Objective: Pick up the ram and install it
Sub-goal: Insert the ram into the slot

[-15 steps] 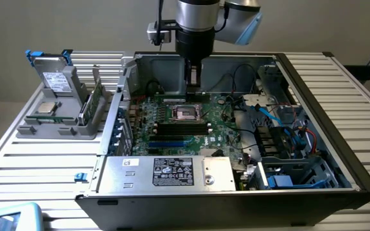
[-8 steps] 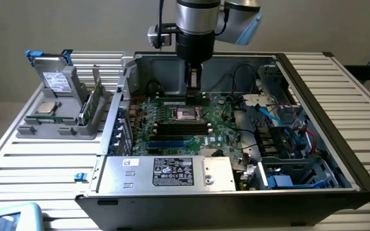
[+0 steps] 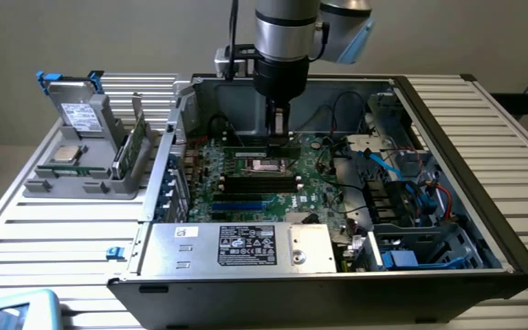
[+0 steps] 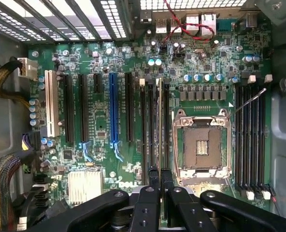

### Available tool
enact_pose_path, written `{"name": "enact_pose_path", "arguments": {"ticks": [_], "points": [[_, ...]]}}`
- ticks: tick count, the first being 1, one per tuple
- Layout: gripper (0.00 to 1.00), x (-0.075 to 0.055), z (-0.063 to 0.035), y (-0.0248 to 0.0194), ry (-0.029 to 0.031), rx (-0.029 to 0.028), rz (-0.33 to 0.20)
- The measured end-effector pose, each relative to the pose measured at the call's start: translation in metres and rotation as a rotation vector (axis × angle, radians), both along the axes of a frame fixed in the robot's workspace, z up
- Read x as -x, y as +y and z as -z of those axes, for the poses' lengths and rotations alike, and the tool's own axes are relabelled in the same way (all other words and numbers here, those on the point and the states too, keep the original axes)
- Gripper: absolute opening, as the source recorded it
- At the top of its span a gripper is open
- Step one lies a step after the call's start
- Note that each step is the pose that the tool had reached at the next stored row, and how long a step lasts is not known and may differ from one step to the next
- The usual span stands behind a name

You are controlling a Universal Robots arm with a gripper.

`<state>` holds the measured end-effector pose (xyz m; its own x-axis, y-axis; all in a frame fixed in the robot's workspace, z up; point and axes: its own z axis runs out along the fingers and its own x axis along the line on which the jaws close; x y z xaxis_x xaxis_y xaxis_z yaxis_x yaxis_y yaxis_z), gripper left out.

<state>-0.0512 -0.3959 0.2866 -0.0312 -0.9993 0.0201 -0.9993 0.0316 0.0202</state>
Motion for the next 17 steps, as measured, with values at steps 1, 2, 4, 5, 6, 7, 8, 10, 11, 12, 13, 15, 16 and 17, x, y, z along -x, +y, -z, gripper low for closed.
{"name": "enact_pose_path", "arguments": {"ticks": [1,2,4,5,6,7,8,10,11,12,13,15,16,17], "points": [[0.13,0.0,0.0017,-0.0006,0.0004,0.0,0.0],[0.13,0.0,0.0035,-0.0012,0.0006,0.0001,0.0],[0.13,0.0,0.0072,-0.0028,0.0008,0.0,-0.001],[0.13,0.0,0.009,-0.0035,0.0008,0.0,-0.001],[0.13,0.0,0.0108,-0.0043,0.0009,0.0002,-0.001],[0.13,0.0,0.0125,-0.0048,0.0009,0.0005,-0.002],[0.13,0.0,0.0141,-0.0052,0.0008,0.0011,-0.002],[0.13,0.0,0.017,-0.0053,0.0008,0.0031,-0.003],[0.13,0.0,0.0183,-0.0053,0.0008,0.0047,-0.003],[0.13,0.0,0.0196,-0.0053,0.0008,0.006,-0.004],[0.13,0.0,0.0209,-0.0054,0.0009,0.0073,-0.004],[0.13,0.0,0.0211,-0.0054,0.0036,0.0087,-0.005],[0.13,0.0,0.0211,-0.0054,0.0047,0.0088,-0.005],[0.13,0.0,0.021,-0.0054,0.0058,0.0088,-0.005]]}}
